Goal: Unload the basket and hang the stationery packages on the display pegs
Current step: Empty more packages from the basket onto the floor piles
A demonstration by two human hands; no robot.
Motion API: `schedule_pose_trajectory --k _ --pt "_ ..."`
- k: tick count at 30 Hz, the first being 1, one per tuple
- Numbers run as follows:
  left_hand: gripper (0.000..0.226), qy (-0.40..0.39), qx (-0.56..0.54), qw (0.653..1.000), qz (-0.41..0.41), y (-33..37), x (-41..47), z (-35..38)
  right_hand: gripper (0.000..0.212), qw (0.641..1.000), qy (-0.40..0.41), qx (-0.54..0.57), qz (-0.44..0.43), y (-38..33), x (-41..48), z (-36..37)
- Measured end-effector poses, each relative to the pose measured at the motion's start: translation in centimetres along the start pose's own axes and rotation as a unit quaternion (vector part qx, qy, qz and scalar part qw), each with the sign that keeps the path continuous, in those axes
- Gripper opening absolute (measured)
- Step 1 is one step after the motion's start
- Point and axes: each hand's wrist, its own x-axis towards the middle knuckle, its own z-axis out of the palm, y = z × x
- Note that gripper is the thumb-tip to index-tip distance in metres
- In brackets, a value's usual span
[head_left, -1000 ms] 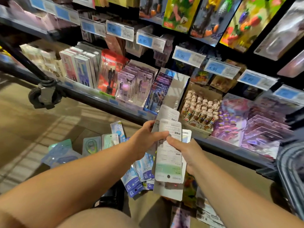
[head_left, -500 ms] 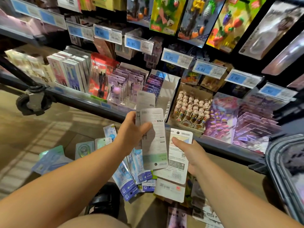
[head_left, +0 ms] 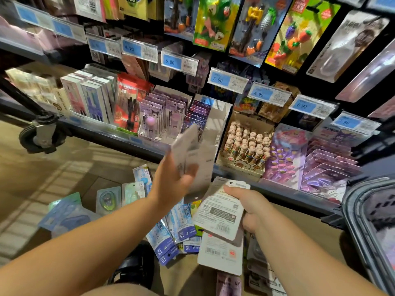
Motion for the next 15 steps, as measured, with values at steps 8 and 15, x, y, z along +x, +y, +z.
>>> schedule_pose_trajectory --k 8,15 --pt "0.033 -0.187 0.070 0.979 0.042 -1.6 -2.3 1.1 0.064 0.997 0.012 0.078 0.001 0.0 0.8 1.0" --pt "0.039 -0.271 0.038 0.960 0.059 -1.4 -1.9 1.3 0.017 0.999 -0.029 0.037 -0.022 0.8 0.1 -0.2"
